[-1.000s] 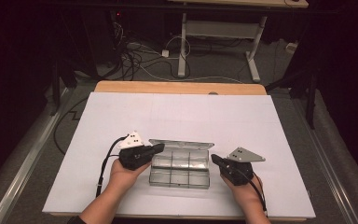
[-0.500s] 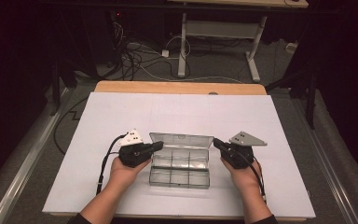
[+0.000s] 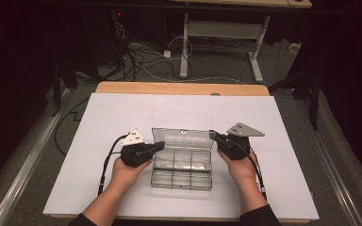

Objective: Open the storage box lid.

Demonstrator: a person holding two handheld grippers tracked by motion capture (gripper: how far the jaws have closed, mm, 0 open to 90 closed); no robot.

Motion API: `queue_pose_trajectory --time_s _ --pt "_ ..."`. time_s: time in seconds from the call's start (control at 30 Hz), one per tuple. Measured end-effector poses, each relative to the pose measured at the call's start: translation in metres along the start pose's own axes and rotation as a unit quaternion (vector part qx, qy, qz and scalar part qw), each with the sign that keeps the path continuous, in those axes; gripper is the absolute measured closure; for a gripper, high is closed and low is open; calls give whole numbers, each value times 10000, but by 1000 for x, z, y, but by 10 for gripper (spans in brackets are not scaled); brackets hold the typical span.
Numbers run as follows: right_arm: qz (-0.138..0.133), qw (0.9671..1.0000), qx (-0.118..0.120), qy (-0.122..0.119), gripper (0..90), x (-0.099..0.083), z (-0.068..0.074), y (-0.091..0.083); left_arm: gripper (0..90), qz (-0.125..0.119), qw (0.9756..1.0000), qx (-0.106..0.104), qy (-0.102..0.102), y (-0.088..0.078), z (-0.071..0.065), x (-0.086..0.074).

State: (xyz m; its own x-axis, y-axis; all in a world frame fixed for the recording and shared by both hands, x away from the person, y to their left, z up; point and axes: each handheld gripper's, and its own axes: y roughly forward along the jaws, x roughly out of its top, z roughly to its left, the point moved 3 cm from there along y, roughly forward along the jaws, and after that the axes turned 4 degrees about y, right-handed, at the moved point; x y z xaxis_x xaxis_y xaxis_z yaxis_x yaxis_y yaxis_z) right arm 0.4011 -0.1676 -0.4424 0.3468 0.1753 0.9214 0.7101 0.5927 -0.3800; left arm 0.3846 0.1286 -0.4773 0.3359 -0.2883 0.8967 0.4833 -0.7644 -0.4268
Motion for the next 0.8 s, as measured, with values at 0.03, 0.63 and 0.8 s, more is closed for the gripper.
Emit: queue_pose_trajectory --time_s 0.03,0.63,0.8 --pt "-16 10000 29 31 900 0 0 0 877 7 10000 -2 -7 0 0 0" --pt "87 9999 30 89 900 4 -5 11 876 30 10000 -7 22 -9 -2 -2" --pt "115 9998 4 175 900 2 -9 15 876 -71 9999 98 -96 -20 4 -5"
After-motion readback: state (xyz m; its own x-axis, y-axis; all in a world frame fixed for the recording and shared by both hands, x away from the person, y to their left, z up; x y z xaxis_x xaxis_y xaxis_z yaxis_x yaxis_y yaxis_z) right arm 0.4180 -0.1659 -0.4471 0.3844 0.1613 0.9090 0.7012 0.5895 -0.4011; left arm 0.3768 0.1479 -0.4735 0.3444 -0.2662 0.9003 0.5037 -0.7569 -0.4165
